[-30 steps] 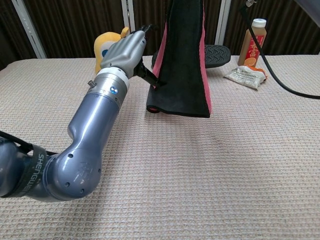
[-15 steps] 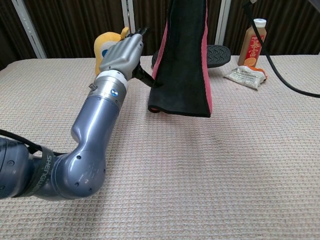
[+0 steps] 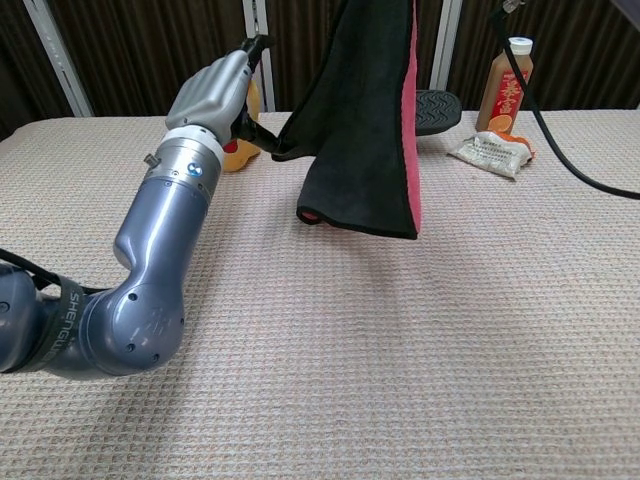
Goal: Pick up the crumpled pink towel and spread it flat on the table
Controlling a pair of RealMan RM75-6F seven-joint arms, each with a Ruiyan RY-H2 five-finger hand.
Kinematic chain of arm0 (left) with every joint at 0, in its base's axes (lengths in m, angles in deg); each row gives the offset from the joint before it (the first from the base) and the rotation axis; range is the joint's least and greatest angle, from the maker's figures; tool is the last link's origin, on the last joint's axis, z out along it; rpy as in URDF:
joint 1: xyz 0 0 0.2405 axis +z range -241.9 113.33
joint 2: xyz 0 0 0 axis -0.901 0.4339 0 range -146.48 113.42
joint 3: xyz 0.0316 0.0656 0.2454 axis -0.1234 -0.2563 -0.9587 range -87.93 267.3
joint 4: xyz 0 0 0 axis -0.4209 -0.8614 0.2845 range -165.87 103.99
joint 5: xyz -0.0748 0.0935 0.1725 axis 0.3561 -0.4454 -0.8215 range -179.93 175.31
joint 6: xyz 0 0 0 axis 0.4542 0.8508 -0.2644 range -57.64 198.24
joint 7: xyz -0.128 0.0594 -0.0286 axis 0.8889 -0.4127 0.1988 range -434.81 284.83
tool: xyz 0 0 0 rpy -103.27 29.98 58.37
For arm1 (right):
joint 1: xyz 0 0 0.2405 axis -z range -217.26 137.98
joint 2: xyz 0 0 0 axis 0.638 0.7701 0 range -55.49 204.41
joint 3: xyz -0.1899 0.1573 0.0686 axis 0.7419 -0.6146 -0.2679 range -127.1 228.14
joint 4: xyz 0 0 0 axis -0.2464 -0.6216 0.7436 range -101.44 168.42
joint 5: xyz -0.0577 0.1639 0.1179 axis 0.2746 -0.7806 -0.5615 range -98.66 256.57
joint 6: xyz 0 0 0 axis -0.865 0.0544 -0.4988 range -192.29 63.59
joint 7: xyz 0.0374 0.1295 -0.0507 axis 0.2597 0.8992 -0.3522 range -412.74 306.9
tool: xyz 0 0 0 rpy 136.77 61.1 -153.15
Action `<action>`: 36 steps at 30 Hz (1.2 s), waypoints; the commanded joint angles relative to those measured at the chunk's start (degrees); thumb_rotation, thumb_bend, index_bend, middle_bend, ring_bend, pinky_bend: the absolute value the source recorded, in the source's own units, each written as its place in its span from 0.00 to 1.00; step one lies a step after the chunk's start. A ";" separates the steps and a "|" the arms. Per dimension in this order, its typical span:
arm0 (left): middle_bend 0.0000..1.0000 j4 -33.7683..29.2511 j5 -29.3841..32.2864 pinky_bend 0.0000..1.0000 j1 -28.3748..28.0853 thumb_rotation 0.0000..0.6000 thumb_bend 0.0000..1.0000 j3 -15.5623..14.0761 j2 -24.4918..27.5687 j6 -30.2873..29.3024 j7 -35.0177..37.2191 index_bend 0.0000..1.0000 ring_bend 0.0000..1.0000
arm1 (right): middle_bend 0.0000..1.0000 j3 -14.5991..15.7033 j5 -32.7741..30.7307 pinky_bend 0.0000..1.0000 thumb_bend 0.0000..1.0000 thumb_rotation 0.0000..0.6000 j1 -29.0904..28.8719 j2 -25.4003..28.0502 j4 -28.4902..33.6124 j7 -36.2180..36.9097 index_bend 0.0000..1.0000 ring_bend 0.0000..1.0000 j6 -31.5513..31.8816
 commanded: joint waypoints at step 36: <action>0.00 2.30 3.51 0.00 -1.63 1.00 0.35 0.28 1.75 6.09 -2.07 0.51 0.00 | 0.24 -0.01 -0.66 0.19 0.50 1.00 0.74 0.17 0.28 0.33 0.64 0.13 0.25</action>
